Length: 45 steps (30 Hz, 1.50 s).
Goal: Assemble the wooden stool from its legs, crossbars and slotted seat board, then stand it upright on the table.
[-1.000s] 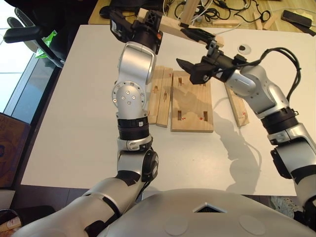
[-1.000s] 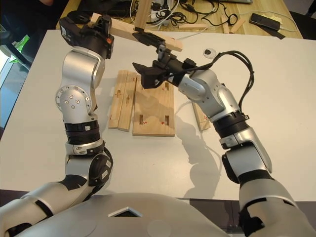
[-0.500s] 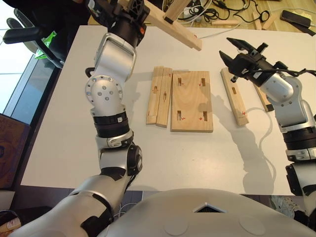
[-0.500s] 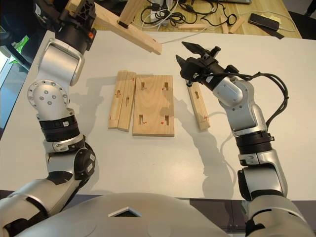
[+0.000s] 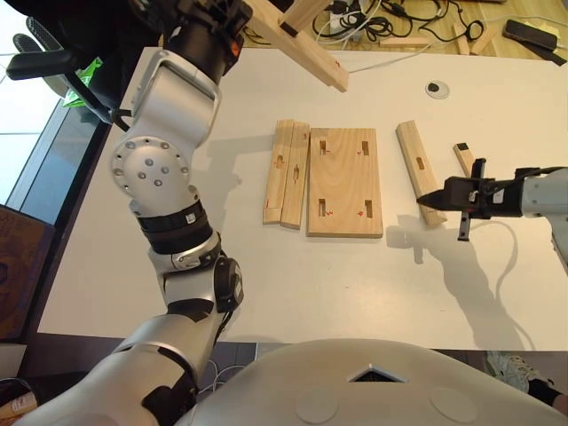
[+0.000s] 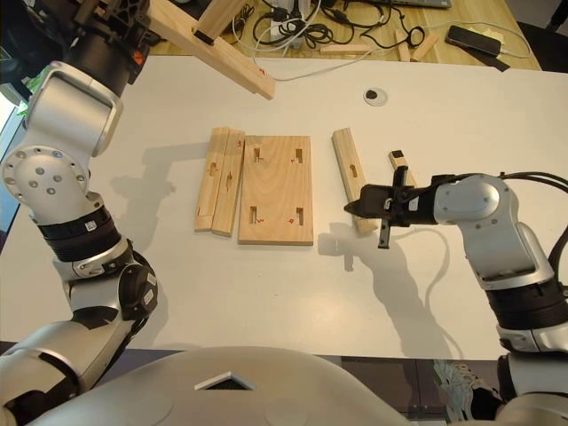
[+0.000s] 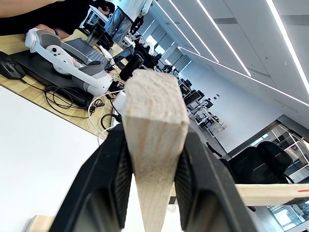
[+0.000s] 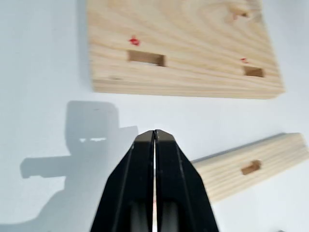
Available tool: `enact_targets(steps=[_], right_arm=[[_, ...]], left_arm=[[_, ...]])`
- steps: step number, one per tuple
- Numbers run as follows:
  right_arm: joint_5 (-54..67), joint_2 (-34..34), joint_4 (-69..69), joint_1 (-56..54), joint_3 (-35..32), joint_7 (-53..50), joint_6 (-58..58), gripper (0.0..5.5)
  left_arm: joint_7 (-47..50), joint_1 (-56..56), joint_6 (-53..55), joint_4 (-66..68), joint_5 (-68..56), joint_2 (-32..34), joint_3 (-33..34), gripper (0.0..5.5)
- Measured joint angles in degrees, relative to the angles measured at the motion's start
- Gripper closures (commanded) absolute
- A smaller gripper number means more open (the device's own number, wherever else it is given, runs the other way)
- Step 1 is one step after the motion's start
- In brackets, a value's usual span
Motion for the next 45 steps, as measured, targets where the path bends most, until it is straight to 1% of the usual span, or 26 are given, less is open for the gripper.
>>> enact_targets(steps=[2, 7, 10, 13, 18, 26, 35, 38, 42, 45], right_arm=[[-0.2, -1.0, -1.2, 1.7, 2.3, 2.1, 2.1, 5.5], [-2.9, -0.6, -3.4, 2.4, 7.0, 2.6, 5.0, 5.5], [-3.9, 2.2, -5.0, 0.3, 10.2, 2.4, 8.2, 5.5], [-6.9, 5.2, -4.6, -1.8, 14.1, 1.6, 8.6, 5.5], [-10.7, 12.0, -0.9, -6.5, 19.2, -0.7, 8.8, 5.5], [-14.8, 22.3, 10.3, -14.1, 22.0, -7.0, 6.1, 5.5], [-15.0, 28.4, 15.7, -17.0, 21.8, -9.5, 4.1, 5.5], [-13.8, 27.9, 14.8, -17.2, 19.9, -9.0, 4.7, 5.5], [-13.6, 20.1, 13.5, -17.7, 12.7, -9.1, 6.3, 5.5], [-14.5, 15.7, 13.5, -17.2, 11.6, -8.2, 7.2, 5.5]], left_arm=[[0.0, -0.7, 0.0, 0.0, 0.3, 0.0, 0.3, 4.48], [0.0, -0.9, 0.0, -0.5, 0.3, 0.0, 1.0, 4.48], [0.2, -0.9, 0.1, -0.7, 0.4, -0.1, 1.1, 4.48], [0.2, -0.9, 0.1, -0.7, 0.8, -0.1, 1.1, 4.48], [0.3, -0.9, 0.1, -0.6, 0.9, -0.5, 1.2, 4.48], [0.5, -1.3, 0.2, -0.3, 1.0, -1.1, 1.5, 4.48], [0.5, -1.4, 0.4, -0.2, 1.9, -1.6, 1.3, 4.48], [0.4, -1.4, 0.4, -0.2, 2.0, -1.7, 1.2, 4.48], [0.3, -1.4, 0.4, -0.2, 2.5, -1.8, 1.3, 4.48], [0.4, -1.4, 0.4, -0.3, 2.7, -1.9, 1.5, 4.48]])
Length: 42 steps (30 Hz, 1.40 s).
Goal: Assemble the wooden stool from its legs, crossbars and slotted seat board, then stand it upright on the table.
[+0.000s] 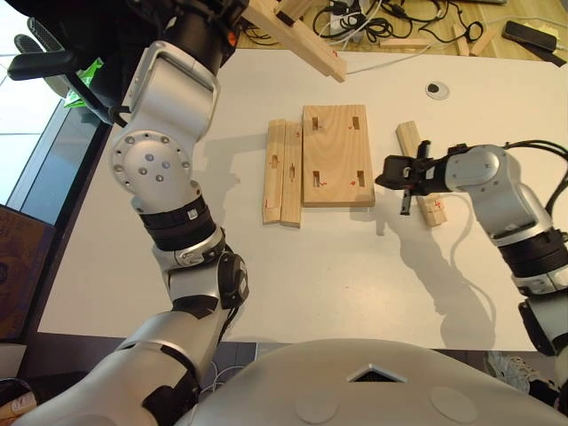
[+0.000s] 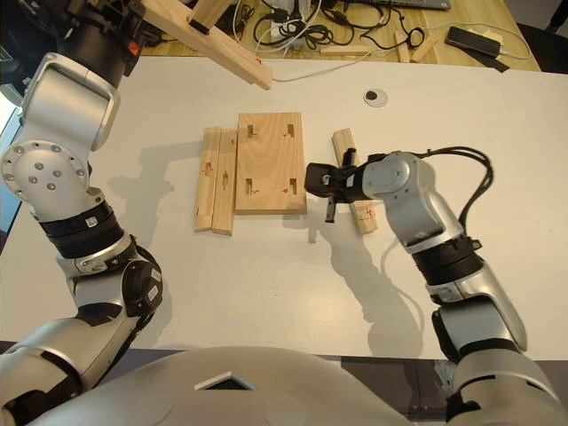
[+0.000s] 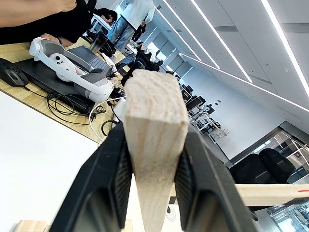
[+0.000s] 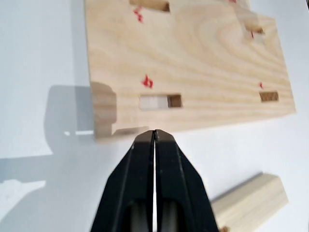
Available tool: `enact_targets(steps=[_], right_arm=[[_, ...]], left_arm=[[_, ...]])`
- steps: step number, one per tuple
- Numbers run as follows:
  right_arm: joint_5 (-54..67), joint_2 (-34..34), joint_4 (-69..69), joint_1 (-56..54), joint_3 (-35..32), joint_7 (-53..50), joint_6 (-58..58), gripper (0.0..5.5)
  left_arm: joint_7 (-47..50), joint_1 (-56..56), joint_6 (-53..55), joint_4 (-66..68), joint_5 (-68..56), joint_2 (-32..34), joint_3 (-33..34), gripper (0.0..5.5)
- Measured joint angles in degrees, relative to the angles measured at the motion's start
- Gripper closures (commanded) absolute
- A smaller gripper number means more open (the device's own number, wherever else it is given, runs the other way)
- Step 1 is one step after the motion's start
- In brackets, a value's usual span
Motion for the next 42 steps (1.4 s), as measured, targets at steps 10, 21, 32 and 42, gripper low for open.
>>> enact_targets(steps=[10, 21, 32, 42], right_arm=[[-3.1, 5.0, 12.3, -3.1, 4.3, -1.5, -0.8, 5.5], [2.2, 16.0, 12.1, -3.8, 5.8, 0.0, 2.5, 5.5], [10.6, 5.5, -5.5, 8.1, -8.6, -1.4, 9.2, 5.5], [36.9, 28.4, -18.5, 20.9, -31.9, -23.0, 30.4, 5.5]], left_arm=[[0.1, 0.0, 0.0, -0.1, 0.5, -0.8, 0.6, 4.48], [-0.1, -0.1, 0.0, 0.0, 1.5, -1.4, 0.6, 4.48], [-11.8, 3.4, 1.7, -0.8, 8.9, 7.2, -2.4, 4.48], [-21.5, 13.7, 8.4, -7.6, 16.1, 16.1, -8.4, 4.48]])
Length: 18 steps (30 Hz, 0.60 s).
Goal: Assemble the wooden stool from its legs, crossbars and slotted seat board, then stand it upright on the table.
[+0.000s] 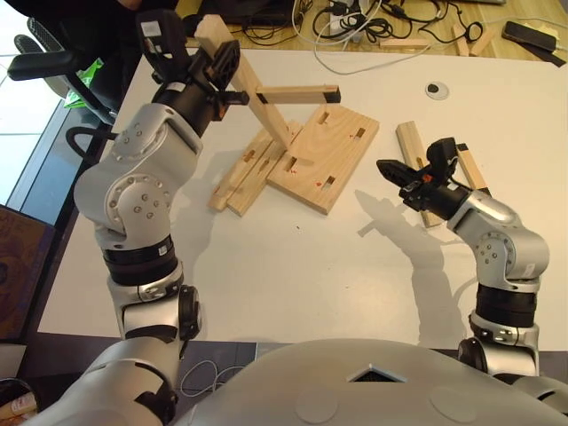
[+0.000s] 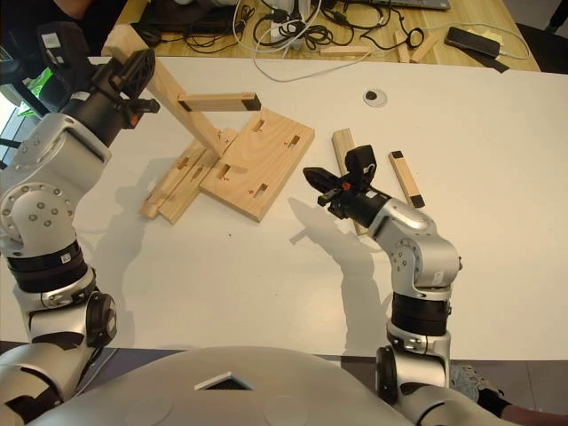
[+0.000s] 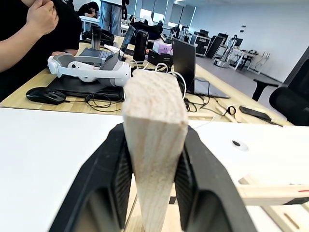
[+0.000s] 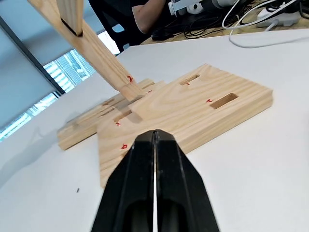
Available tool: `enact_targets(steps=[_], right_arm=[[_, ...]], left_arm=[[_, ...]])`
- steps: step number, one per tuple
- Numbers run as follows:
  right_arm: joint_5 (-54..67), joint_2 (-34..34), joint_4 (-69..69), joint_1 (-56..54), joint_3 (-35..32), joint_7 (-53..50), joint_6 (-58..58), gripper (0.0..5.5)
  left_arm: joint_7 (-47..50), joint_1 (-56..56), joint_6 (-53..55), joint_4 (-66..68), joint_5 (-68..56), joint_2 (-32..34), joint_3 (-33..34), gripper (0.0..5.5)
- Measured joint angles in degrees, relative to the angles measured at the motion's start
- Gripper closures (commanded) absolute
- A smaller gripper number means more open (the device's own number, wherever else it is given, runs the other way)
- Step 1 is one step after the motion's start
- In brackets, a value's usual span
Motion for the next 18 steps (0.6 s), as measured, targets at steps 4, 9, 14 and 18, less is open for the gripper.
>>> enact_targets(steps=[4, 9, 14, 18], right_arm=[[5.1, 2.1, -1.6, 1.6, -1.9, -3.3, 2.3, 5.5], [8.3, 2.0, -0.3, 1.6, -2.5, -5.4, 3.2, 5.5], [10.7, 1.9, 0.0, 1.6, -2.9, -6.8, 3.3, 5.5], [12.0, 1.0, 0.0, 1.6, -3.0, -7.3, 3.3, 5.5]], left_arm=[[-1.9, 1.1, 0.7, -2.0, 1.1, 0.0, 0.1, 4.48], [-4.9, 1.1, 3.1, -3.8, -0.2, 0.1, 1.1, 4.48], [-7.7, 1.1, 5.7, -4.5, -0.7, 2.3, 2.2, 4.48], [-9.6, 1.4, 7.0, -6.0, -0.4, 3.4, 1.7, 4.48]])
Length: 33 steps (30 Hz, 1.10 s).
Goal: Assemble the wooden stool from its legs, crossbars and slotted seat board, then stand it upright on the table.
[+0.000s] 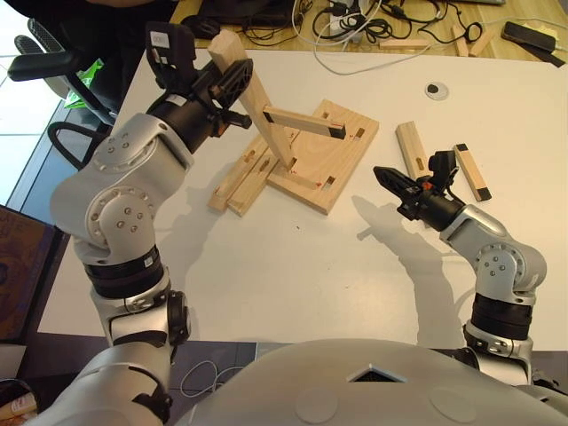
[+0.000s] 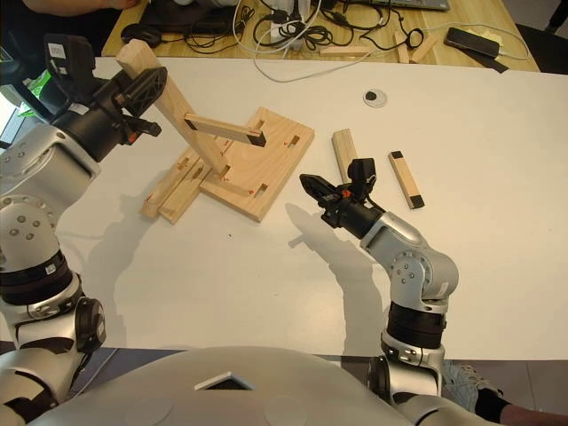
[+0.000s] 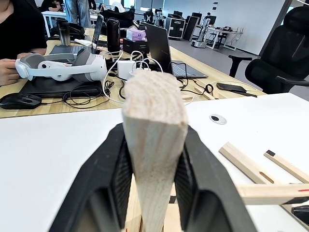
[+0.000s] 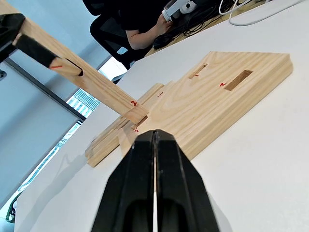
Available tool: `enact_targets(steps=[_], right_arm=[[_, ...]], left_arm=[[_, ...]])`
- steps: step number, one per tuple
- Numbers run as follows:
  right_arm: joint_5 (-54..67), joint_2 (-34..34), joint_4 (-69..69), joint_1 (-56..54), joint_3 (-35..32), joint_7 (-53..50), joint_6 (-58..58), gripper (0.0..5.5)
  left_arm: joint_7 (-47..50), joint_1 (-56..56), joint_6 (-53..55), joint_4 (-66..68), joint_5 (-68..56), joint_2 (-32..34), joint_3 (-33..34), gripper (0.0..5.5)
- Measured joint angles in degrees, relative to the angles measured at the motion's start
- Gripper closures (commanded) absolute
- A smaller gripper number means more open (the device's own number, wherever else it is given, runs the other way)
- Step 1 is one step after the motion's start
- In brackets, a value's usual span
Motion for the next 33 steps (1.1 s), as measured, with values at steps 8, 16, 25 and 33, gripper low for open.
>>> enact_targets(steps=[8, 16, 25, 33], right_arm=[[2.3, -0.7, 0.2, 0.0, 0.0, -1.2, 0.0, 5.5], [3.5, -1.1, 0.6, 0.0, 0.1, -2.2, -0.2, 5.5], [3.7, -1.2, 0.6, 0.0, 0.4, -2.2, -0.6, 5.5], [3.8, -1.2, 0.7, 0.0, 0.6, -2.2, -1.2, 5.5]], left_arm=[[-0.8, 0.5, 2.3, -1.6, -1.0, -0.3, 1.2, 4.48], [2.1, -0.5, 7.5, -0.8, -5.9, -3.9, 6.4, 4.48], [4.7, -1.4, 10.8, -0.5, -8.5, -4.9, 8.4, 4.48], [4.7, -1.1, 10.1, -2.2, -6.5, -4.1, 5.8, 4.48]])
